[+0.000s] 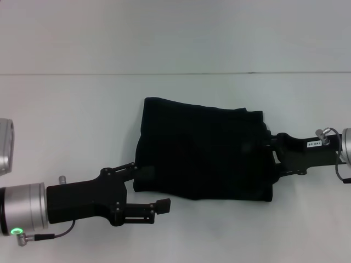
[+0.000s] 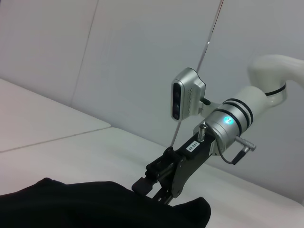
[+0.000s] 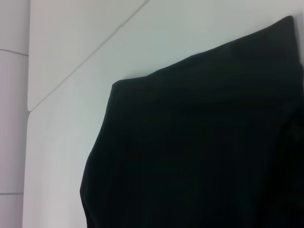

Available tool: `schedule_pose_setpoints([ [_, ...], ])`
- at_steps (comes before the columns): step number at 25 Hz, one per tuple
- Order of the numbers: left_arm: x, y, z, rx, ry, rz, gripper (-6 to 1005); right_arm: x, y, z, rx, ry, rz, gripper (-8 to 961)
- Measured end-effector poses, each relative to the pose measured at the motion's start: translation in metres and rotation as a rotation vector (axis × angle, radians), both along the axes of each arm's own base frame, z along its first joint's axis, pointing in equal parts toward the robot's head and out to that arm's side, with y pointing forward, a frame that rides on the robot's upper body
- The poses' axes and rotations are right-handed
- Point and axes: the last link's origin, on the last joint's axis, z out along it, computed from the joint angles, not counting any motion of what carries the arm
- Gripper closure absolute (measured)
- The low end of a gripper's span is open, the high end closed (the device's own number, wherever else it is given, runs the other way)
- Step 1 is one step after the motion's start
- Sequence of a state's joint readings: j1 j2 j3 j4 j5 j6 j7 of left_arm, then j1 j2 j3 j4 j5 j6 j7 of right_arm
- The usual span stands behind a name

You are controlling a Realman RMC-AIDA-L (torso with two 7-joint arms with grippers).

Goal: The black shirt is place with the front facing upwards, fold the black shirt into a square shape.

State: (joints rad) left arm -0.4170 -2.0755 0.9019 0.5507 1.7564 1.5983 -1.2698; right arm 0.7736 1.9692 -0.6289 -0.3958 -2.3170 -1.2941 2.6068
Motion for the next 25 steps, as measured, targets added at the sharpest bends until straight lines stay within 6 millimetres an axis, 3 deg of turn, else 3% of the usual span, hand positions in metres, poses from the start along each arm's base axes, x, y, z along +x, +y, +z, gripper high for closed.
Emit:
schedule_pose_setpoints([
  [9,0.0008,-0.0005,-0.0014,-0.001,-0.003,-0.001,54,-0.0001,0.0033,-0.0023,0.027,-0.027,0.047,38],
  [12,0.0016,-0.0005,-0.0022,-0.002,-0.005,-0.001,54,0.0002,0.0054,-0.0019,0.040,-0.056,0.093,213],
  [23,0.0021,-0.0007,-0.0031,-0.004,-0.008,-0.001,53,-0.0024,0.0092,-0.0043,0.079,-0.056,0.132,456],
  [25,0.0022,-0.0007,-0.0030,-0.004,-0.007,-0.001,53,-0.0020,0.0091,-0.0048,0.080,-0.057,0.130,539],
])
